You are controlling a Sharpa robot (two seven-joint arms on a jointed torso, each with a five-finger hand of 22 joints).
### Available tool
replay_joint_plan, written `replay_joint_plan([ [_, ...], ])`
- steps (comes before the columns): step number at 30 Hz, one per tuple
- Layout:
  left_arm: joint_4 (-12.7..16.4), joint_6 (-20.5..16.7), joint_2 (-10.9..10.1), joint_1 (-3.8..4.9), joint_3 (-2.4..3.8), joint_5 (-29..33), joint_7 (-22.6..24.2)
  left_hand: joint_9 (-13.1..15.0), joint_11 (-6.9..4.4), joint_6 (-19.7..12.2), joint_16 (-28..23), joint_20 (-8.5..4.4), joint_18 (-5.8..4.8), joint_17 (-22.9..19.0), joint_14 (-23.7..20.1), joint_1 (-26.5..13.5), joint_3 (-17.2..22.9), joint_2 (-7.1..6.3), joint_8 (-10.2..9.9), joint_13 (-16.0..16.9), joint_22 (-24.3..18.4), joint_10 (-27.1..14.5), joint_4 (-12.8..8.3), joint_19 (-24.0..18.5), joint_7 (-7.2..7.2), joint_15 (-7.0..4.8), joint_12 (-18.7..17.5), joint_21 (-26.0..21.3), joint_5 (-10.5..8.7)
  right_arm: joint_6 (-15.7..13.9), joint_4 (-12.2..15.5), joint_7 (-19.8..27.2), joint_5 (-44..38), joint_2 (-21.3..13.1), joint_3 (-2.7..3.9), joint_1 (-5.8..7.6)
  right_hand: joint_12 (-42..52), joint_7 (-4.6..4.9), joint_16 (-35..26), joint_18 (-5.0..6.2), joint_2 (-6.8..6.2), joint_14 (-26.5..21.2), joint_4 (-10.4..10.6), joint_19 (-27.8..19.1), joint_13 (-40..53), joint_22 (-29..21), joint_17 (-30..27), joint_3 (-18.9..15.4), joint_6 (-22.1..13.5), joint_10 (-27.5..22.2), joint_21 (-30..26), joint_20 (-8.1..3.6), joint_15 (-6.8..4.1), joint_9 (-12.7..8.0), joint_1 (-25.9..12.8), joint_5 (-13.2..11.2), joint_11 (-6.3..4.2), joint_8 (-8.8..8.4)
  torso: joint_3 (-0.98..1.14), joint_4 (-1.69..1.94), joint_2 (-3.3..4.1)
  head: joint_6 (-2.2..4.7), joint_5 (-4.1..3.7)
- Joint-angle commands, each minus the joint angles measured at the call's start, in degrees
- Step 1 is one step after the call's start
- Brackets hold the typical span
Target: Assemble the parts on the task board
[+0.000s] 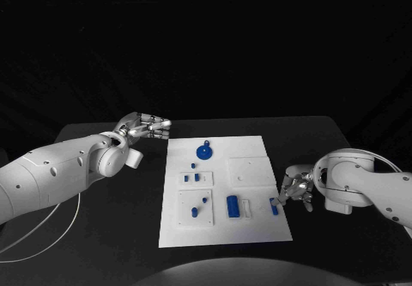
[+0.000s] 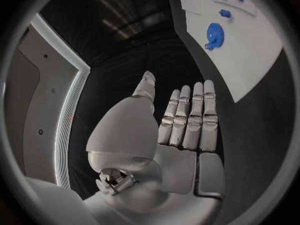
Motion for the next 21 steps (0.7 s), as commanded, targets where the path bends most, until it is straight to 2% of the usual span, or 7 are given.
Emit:
replay_joint_plan([
  [1, 0.2, -0.4, 0.1, -0.07, 0.05, 0.7, 1.4, 0.1, 0.35, 0.1, 0.1, 0.02, -0.79, -0.1, -0.3, -0.5, 0.0, -0.02, -0.1, 0.0, 0.0, 0.0, -0.3, -0.2, 0.12, -0.13, 0.0, 0.0, 0.21, -1.2, 0.1, -3.0, -3.7, 0.3, -0.15, -0.40, 0.3, 0.19, 0.3, 0.17, -0.46, 0.0, 0.2, 2.2, 0.0, 0.1, -0.1, 0.0, -0.1, 0.0, 0.2, 0.46, 0.53, 0.0, 0.2, -0.4, 0.36, -0.28, -0.03, 0.07, 0.00, 0.10, 0.04],
  [9, 0.3, -0.2, 0.1, -0.07, 0.05, 0.8, 1.2, 0.1, 0.38, 0.1, 0.1, 0.11, -0.69, -0.1, -0.5, -0.6, 0.0, -0.03, -0.1, 0.0, 0.0, -0.1, -0.4, -0.3, 0.15, -0.07, 0.0, 0.0, 0.16, -3.6, -0.5, -3.5, -6.2, 1.9, -0.38, -2.67, 0.4, 0.39, 0.2, 0.20, -0.66, 0.0, 0.4, 2.1, 0.2, 0.1, -0.2, -0.3, -0.5, -0.2, 0.0, 0.52, 0.61, -0.2, -0.1, -0.7, 0.49, -0.30, 0.04, 0.07, 0.08, 0.00, 0.43],
  [15, 0.3, 0.0, 0.0, -0.07, 0.05, 0.9, 1.0, 0.1, 0.40, 0.0, 0.1, 0.12, -0.68, -0.1, -0.5, -0.7, 0.0, -0.05, -0.1, 0.0, 0.0, -0.1, -0.3, -0.3, 0.17, -0.05, 0.0, 0.0, 0.13, -6.5, -1.3, -3.6, -7.9, 3.2, -0.42, -3.42, 0.4, 0.34, 0.1, 0.26, -0.35, 0.0, 0.4, 2.2, 0.2, 0.1, -0.3, -0.3, -0.5, -0.2, -0.1, 0.51, 0.57, -0.3, 0.1, -0.4, 0.46, -0.28, 0.10, 0.02, 0.08, -0.09, 0.70],
  [19, 0.3, 0.0, 0.0, -0.07, 0.05, 0.9, 0.8, 0.1, 0.43, -0.1, 0.1, 0.14, -0.66, -0.1, -0.5, -0.7, 0.0, -0.10, -0.1, 0.0, 0.0, -0.2, -0.2, -0.3, 0.21, -0.05, 0.0, 0.0, 0.04, -6.7, -1.7, -3.6, -8.3, 3.9, -0.65, -3.68, 0.4, 0.36, 0.0, 0.23, 0.00, 0.0, -0.2, 2.2, 0.2, 0.0, -0.4, 0.2, -0.6, -0.2, -0.1, 0.51, 0.57, -0.5, 0.9, -0.3, 0.46, -0.29, 0.06, 0.04, 0.07, -0.23, 0.75],
  [21, 0.3, 0.1, 0.0, -0.07, 0.05, 0.9, 0.7, 0.1, 0.43, -0.1, 0.1, 0.14, -0.66, -0.1, -0.5, -0.7, 0.0, -0.10, -0.1, 0.0, 0.0, -0.2, -0.2, -0.3, 0.21, -0.05, 0.0, 0.0, 0.04, -6.4, -2.0, -3.7, -8.9, 4.1, -1.03, -3.86, 0.3, 0.37, 0.0, 0.21, 0.07, 0.0, -1.2, 2.2, 0.2, 0.0, -0.4, 2.6, -1.0, -0.3, -0.2, 0.51, 0.54, -1.3, 2.0, -1.1, 0.47, -0.34, 0.03, 0.04, 0.07, -0.23, 0.75],
])
